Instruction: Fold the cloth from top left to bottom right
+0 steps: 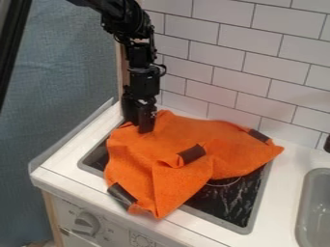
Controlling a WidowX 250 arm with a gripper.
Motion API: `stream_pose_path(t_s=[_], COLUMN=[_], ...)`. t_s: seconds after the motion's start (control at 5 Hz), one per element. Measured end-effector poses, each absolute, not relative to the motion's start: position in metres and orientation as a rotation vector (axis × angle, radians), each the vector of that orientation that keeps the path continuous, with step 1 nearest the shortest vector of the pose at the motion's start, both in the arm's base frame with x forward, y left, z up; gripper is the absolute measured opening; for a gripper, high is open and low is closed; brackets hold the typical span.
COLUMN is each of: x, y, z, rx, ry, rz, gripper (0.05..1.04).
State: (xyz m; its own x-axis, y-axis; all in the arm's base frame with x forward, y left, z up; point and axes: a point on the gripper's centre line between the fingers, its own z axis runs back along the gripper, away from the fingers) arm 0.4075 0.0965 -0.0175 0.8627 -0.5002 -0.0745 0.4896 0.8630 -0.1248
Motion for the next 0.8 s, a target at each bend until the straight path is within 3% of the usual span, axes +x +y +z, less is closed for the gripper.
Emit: stream_pose_path(t_s=[0.2, 0.6, 0.8], x=[0.4091, 0.4112, 0.4099], y=[0.095, 0.0975, 0.0972], z=[-0.0176, -0.0185, -0.0197], rx=[-0.115, -0.095, -0.098], ry=[0.1, 0.09, 0.094], rz=[-0.534, -0.534, -0.538], gripper=[0.933, 0.339, 0.167])
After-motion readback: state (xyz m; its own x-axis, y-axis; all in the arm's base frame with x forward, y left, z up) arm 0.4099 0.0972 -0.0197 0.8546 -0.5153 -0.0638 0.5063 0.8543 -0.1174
